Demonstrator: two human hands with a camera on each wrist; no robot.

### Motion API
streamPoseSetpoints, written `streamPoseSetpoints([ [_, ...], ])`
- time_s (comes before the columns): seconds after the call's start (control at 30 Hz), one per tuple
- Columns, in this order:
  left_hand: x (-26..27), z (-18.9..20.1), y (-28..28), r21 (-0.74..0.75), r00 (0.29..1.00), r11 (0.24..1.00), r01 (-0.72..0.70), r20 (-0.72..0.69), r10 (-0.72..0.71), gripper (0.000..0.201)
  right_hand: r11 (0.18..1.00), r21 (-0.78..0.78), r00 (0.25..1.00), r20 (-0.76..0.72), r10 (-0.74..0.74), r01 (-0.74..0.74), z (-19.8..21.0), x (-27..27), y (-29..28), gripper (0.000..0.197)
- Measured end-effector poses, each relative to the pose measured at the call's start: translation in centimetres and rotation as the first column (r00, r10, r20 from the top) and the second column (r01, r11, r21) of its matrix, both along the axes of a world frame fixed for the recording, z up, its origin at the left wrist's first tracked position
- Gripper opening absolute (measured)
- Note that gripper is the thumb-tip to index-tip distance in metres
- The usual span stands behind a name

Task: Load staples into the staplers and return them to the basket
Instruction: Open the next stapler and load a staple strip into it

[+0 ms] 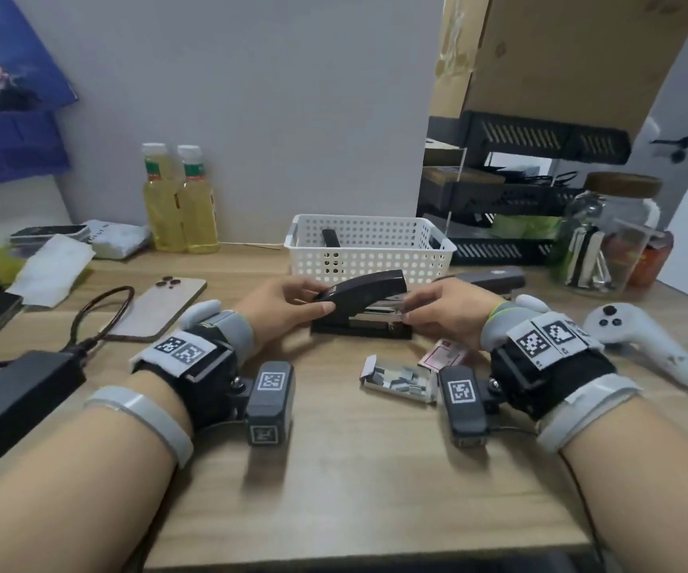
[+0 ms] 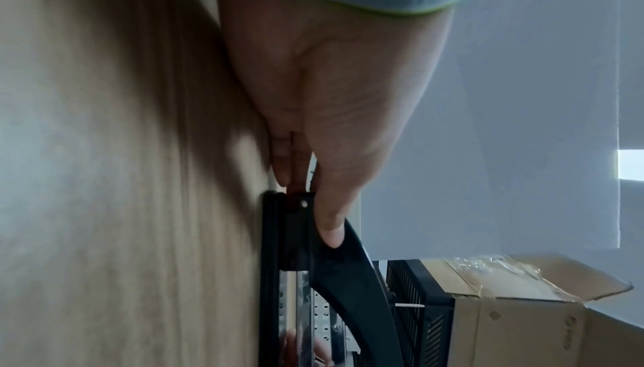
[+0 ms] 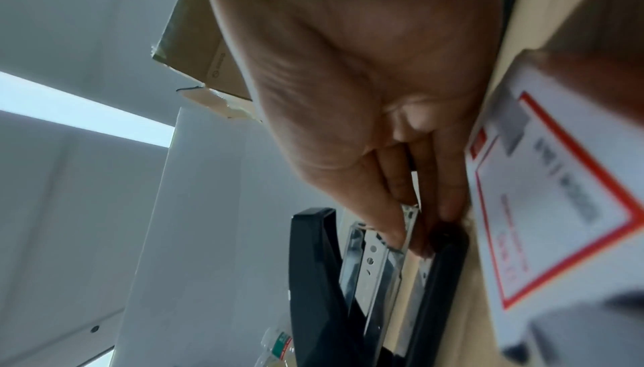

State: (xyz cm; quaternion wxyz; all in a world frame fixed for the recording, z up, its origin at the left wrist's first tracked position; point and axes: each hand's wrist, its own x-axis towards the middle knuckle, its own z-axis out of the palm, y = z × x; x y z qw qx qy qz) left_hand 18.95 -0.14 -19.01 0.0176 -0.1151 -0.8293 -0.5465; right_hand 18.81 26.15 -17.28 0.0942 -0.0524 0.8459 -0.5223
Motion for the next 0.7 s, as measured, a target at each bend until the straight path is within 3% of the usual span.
streamPoseSetpoints([
  [0.1,0.0,-0.4,-0.3,0.031,1.000,1.000,0.001,0.006,-0.001,0.029,0.996,-0.091,1.000,0.002,-0.008,0.008,-0.5,-0.1,0.9,0.018],
  [0.3,-0.1,-0.4,-3.5,0.102,0.999,0.994,-0.049,0.007,0.048,0.029,0.991,-0.109,0.997,-0.011,-0.081,0.080,-0.4,-0.4,2.6,0.019],
  [0.4,0.4,0.1,-3.4,0.092,0.995,0.991,-0.100,0.001,0.100,0.032,0.998,-0.021,0.989,-0.130,-0.068,0.065,-0.1,-0.5,2.4,0.017],
  [0.47,1.2,1.4,-2.6,0.054,0.981,0.987,-0.151,-0.115,0.157,0.029,0.998,-0.007,0.972,-0.230,-0.058,0.058,0.8,-0.1,2.2,0.013],
  [0.53,2.6,3.1,-1.2,0.008,0.970,0.999,-0.051,-0.236,0.051,0.020,1.000,0.000,0.954,-0.297,-0.026,0.027,1.5,0.6,2.0,0.010],
  [0.6,4.5,4.3,1.0,-0.091,0.958,0.977,0.194,-0.195,-0.208,0.014,0.998,-0.015,0.957,-0.285,0.054,-0.061,1.9,1.5,1.6,0.009],
  [0.7,5.3,4.4,4.3,-0.373,0.881,0.835,0.404,-0.088,-0.466,0.016,0.967,-0.027,0.959,-0.137,0.246,-0.252,2.0,2.5,0.9,0.009],
])
